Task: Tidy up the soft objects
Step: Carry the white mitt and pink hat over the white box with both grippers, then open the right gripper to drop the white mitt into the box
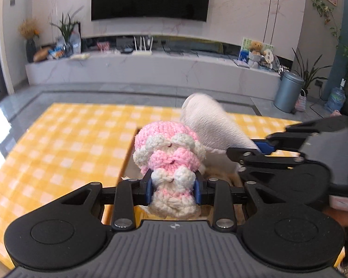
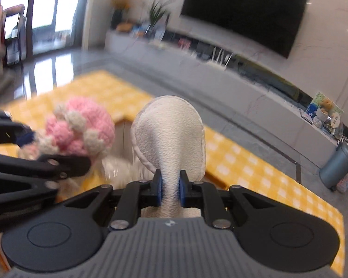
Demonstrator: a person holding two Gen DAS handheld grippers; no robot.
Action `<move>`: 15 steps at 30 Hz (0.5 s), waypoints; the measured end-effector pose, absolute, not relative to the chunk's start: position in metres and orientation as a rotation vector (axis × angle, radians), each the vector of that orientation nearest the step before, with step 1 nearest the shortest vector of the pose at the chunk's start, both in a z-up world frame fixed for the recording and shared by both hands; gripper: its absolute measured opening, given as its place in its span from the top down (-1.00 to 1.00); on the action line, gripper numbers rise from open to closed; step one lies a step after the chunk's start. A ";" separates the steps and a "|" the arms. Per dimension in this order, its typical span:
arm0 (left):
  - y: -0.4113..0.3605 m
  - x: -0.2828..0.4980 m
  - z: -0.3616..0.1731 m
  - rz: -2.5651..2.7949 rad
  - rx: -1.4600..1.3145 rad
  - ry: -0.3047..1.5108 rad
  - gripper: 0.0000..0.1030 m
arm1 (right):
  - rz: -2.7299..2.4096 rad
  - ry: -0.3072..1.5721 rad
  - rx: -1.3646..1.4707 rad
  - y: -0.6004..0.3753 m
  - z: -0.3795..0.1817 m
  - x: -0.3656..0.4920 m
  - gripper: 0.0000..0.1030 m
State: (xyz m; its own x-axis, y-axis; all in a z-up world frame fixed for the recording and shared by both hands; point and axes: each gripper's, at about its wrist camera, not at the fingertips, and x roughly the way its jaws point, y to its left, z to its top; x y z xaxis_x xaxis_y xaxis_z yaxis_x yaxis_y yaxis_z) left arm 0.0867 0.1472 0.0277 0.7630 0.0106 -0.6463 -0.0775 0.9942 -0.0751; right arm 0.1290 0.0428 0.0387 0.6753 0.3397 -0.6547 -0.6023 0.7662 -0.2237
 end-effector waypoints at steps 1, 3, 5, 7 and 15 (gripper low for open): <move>0.150 0.085 0.024 0.044 -0.106 0.711 0.29 | 0.556 0.661 -0.487 0.048 0.031 0.136 0.77; 0.153 0.083 0.018 0.034 -0.114 0.725 0.29 | 0.566 0.737 -0.542 0.056 0.014 0.152 0.77; 0.158 0.080 0.013 0.004 -0.120 0.730 0.29 | 0.571 0.803 -0.598 0.059 -0.002 0.163 0.77; 0.163 0.080 0.008 -0.033 -0.158 0.746 0.29 | 0.561 0.839 -0.656 0.068 -0.015 0.173 0.77; 0.180 0.087 -0.008 -0.031 -0.231 0.805 0.29 | 0.624 0.974 -0.717 0.092 -0.038 0.183 0.70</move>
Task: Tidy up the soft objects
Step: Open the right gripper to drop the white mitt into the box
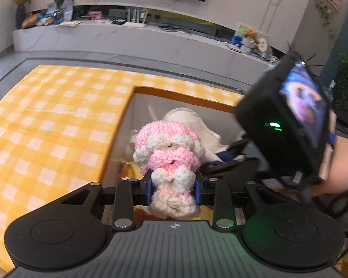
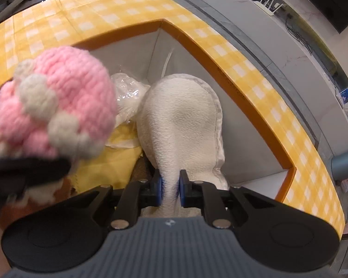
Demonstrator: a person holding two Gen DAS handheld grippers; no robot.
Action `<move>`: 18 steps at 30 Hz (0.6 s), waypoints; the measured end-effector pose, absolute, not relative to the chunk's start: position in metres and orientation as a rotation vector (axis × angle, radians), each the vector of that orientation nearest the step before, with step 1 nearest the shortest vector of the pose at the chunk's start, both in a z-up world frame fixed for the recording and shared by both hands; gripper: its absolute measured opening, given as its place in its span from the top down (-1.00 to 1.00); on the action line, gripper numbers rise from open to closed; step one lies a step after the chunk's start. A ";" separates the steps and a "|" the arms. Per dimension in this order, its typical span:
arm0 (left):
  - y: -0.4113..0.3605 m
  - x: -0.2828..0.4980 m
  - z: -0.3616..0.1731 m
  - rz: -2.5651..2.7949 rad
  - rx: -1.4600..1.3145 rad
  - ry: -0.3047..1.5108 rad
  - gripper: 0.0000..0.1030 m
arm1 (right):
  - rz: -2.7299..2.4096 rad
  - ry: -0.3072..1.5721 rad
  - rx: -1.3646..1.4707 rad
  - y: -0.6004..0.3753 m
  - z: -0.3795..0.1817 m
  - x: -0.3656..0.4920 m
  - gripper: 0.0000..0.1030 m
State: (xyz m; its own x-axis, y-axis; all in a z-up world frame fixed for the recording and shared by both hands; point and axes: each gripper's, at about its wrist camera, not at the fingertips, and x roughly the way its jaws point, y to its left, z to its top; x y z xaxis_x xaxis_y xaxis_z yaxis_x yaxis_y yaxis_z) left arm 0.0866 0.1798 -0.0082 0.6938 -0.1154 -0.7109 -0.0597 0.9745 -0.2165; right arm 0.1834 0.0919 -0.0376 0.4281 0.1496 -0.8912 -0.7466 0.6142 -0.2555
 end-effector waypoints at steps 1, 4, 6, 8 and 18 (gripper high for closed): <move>0.183 0.086 -0.008 -0.030 -0.245 0.805 0.29 | 0.629 0.972 -0.739 0.092 -0.039 0.182 0.64; 0.188 0.084 -0.007 -0.021 -0.282 0.790 0.29 | 0.649 0.966 -0.775 0.095 -0.041 0.176 0.20; 0.190 0.084 -0.006 -0.012 -0.293 0.780 0.29 | 0.633 0.959 -0.726 0.089 -0.033 0.173 0.10; 0.191 0.085 -0.007 -0.013 -0.298 0.782 0.29 | 0.613 0.948 -0.691 0.084 -0.025 0.169 -0.25; 0.177 0.099 -0.016 -0.043 -0.297 0.791 0.24 | 0.597 0.780 -0.739 0.054 0.015 0.129 -0.81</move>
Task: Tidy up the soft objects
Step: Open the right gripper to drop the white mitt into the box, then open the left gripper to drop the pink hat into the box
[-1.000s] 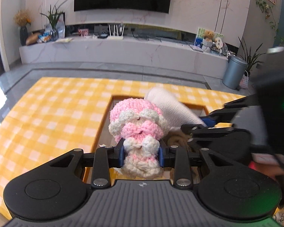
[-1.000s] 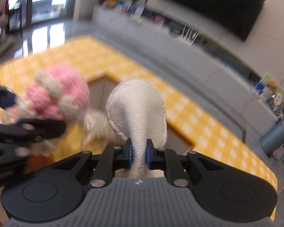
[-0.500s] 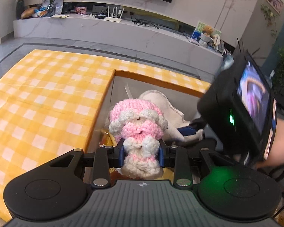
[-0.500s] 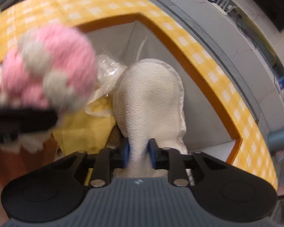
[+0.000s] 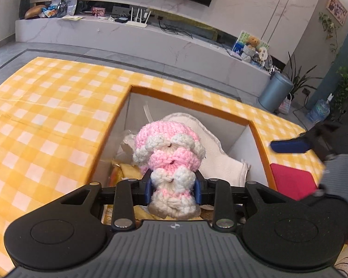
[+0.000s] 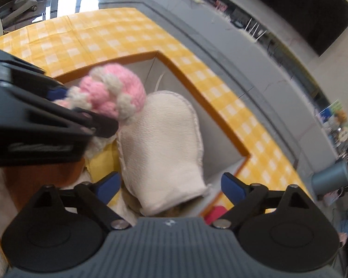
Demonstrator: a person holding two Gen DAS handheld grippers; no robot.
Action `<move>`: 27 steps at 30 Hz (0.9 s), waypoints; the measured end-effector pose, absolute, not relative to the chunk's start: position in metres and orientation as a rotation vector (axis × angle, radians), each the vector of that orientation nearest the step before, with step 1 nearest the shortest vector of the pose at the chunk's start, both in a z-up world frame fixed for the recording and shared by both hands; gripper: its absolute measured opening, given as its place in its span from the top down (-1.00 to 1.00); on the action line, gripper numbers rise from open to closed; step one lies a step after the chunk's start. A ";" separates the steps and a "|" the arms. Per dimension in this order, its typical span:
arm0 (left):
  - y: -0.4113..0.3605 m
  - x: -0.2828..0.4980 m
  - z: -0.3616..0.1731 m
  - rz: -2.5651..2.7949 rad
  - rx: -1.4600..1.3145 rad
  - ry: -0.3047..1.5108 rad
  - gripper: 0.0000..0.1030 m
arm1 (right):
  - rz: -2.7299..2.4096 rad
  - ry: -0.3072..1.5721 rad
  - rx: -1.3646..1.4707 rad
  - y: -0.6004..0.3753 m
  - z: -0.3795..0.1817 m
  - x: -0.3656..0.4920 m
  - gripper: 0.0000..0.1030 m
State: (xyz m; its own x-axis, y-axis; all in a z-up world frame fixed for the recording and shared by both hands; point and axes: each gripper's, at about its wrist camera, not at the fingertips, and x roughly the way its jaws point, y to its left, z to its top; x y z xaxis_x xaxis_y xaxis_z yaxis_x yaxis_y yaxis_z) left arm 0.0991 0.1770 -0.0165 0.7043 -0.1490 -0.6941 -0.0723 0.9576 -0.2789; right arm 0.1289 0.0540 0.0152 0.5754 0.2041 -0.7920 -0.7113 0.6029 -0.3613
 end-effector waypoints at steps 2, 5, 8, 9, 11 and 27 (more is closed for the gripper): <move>0.173 0.102 -0.020 -0.045 -0.294 0.799 0.13 | 0.587 0.759 -0.740 0.051 0.019 0.124 -0.81; 0.167 0.104 -0.022 -0.043 -0.266 0.810 -0.13 | 0.582 0.748 -0.725 0.046 0.023 0.123 -0.81; 0.164 0.106 -0.024 -0.018 -0.234 0.817 -0.52 | 0.574 0.747 -0.708 0.040 0.023 0.120 -0.81; 0.163 0.106 -0.023 -0.002 -0.227 0.814 -0.57 | 0.573 0.746 -0.705 0.038 0.023 0.119 -0.81; 0.161 0.104 -0.021 0.034 -0.217 0.798 -0.65 | 0.574 0.744 -0.698 0.035 0.023 0.116 -0.81; 0.113 0.059 0.035 -0.020 -0.023 0.562 -0.76 | 0.435 0.645 -0.493 -0.005 0.054 0.092 -0.81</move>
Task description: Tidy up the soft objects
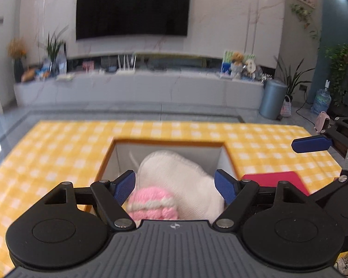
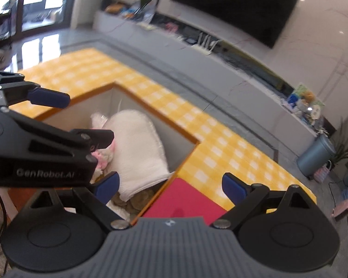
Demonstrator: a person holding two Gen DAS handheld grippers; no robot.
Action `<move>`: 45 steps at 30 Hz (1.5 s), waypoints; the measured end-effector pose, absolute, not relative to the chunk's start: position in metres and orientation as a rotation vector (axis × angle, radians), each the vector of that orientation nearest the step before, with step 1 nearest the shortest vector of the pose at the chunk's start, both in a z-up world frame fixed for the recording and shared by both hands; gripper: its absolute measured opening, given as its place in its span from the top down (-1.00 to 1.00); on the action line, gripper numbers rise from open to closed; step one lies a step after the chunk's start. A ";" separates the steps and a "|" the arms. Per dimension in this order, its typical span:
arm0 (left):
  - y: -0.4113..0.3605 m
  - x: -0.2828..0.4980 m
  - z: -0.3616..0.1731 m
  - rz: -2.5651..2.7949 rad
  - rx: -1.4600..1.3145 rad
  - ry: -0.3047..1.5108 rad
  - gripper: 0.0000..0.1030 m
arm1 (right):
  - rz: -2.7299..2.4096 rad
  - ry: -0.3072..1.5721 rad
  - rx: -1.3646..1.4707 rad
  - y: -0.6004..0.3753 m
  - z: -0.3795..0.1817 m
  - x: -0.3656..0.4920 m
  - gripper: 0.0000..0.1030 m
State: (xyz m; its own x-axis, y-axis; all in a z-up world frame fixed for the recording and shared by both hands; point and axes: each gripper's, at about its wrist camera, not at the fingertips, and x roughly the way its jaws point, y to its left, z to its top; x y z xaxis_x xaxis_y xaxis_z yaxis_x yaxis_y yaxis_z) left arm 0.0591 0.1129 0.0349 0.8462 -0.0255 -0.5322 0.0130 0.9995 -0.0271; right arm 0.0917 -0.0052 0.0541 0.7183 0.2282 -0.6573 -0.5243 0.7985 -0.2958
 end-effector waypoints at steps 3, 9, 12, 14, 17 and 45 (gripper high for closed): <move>0.096 0.041 0.052 -0.010 0.005 0.480 -0.77 | 0.406 0.580 -0.454 -0.020 0.069 0.072 -0.82; 0.063 0.003 0.073 -0.014 0.065 0.319 -1.00 | 0.341 0.471 -0.326 -0.059 0.089 0.033 -0.87; 0.047 -0.008 0.070 0.014 0.081 0.274 -1.00 | 0.312 0.449 -0.230 -0.080 0.085 0.020 -0.87; 0.038 -0.011 0.064 0.039 0.076 0.246 -1.00 | 0.318 0.429 -0.164 -0.092 0.078 0.012 -0.87; 0.029 -0.011 0.053 0.020 0.074 0.227 -1.00 | 0.308 0.407 -0.106 -0.104 0.062 0.006 -0.88; 0.012 -0.007 -0.013 0.011 0.045 0.271 -1.00 | 0.284 0.349 -0.092 -0.120 -0.028 0.013 -0.89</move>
